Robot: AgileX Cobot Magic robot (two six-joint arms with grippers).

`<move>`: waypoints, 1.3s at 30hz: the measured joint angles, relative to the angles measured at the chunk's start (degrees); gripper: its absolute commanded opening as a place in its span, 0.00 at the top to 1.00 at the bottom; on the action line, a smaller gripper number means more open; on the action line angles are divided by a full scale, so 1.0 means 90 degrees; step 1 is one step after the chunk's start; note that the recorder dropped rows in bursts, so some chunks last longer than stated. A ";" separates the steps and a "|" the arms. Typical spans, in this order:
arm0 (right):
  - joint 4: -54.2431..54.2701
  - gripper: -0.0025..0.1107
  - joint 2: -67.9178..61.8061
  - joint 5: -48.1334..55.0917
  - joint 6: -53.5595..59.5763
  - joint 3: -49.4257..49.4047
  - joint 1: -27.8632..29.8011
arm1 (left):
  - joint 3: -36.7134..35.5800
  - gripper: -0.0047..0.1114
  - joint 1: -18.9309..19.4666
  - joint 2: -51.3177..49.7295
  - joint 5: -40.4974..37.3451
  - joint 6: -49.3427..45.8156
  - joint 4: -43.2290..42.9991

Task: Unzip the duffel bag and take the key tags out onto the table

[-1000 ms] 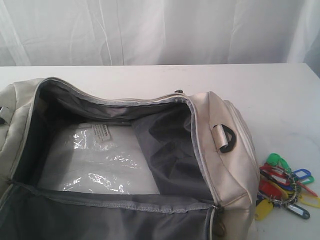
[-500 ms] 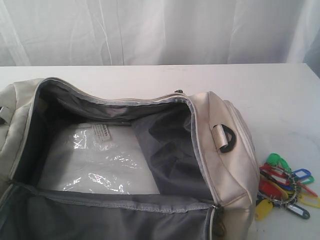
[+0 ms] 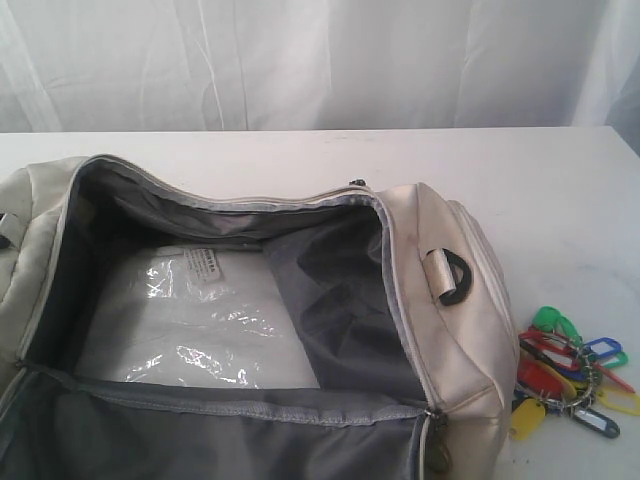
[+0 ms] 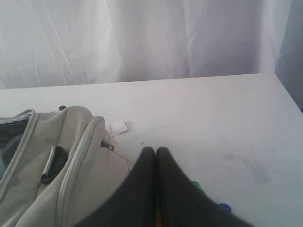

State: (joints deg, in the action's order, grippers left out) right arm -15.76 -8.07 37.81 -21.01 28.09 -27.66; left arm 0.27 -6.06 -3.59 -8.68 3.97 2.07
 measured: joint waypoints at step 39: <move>0.0000 0.98 0.0000 0.0000 0.0000 0.0000 0.0000 | 0.0000 0.96 0.1074 0.0000 -0.0830 -0.0147 -0.0012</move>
State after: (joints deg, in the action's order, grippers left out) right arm -15.76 -8.07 37.81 -21.01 28.09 -27.66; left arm 0.27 3.60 -3.59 -16.15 2.65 1.97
